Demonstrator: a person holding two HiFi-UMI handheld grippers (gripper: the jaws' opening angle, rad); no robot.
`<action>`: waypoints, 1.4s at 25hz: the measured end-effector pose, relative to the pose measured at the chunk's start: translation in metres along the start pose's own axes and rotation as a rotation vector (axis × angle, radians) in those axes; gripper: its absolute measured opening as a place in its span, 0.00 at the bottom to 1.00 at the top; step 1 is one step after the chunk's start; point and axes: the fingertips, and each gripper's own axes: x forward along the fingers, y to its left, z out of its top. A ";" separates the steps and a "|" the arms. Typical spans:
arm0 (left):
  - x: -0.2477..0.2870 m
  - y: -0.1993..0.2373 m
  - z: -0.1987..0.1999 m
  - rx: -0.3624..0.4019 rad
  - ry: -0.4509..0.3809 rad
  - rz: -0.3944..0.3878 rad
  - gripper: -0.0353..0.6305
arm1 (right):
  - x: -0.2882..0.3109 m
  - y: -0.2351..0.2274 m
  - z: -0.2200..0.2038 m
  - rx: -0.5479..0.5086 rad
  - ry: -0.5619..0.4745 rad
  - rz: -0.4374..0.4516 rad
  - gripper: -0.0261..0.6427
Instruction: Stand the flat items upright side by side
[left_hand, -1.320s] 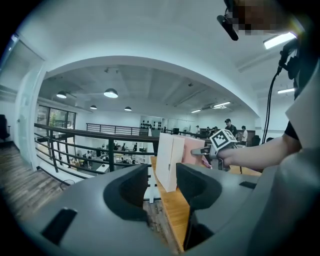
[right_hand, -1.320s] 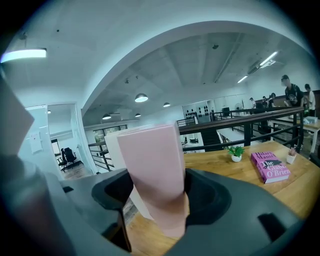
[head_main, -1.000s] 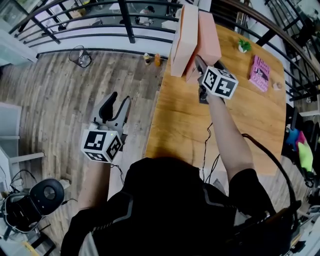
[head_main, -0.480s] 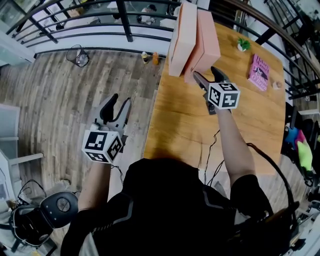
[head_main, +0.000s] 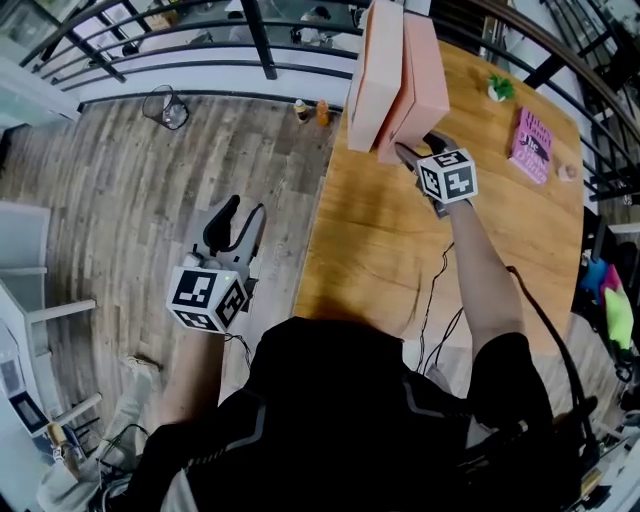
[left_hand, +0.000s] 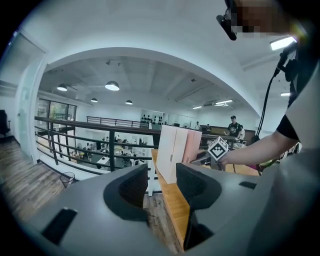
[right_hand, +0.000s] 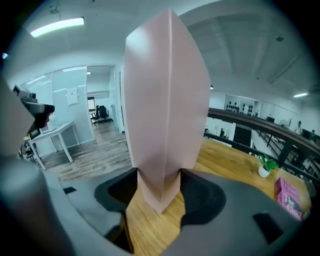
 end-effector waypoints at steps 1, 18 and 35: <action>-0.001 0.002 0.000 0.005 0.001 0.006 0.35 | 0.002 0.001 0.001 0.009 -0.006 0.006 0.45; 0.004 0.008 -0.006 0.006 0.024 0.016 0.35 | 0.022 0.008 0.005 0.194 -0.043 0.026 0.44; 0.009 0.012 -0.006 0.004 0.030 0.023 0.35 | 0.033 0.012 0.001 0.303 -0.040 0.018 0.45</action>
